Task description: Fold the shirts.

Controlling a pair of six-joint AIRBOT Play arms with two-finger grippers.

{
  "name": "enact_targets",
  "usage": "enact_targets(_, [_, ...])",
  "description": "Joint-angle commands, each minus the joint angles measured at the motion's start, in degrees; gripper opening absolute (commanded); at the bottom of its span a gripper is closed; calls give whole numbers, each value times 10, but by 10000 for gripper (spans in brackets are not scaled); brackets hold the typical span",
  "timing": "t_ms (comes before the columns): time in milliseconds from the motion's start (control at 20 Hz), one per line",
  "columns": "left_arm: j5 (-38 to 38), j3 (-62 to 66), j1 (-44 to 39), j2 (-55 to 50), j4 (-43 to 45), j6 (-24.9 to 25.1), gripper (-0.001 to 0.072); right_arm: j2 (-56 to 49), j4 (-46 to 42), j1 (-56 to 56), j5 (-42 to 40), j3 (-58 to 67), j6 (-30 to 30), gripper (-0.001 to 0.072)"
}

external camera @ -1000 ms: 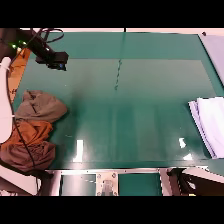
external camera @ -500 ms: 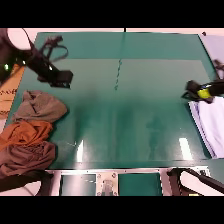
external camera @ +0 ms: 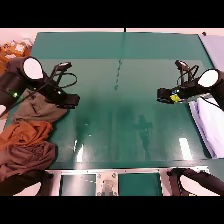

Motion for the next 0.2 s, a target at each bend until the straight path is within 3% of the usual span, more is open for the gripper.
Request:
enact_targets(0, [3, -7, -2, 3, 0, 0, 20, 0, 0, 10, -4, -1, 0, 12])
enact_targets(150, [4, -7, -2, 3, 0, 0, 20, 0, 0, 10, -4, -1, 0, 13])
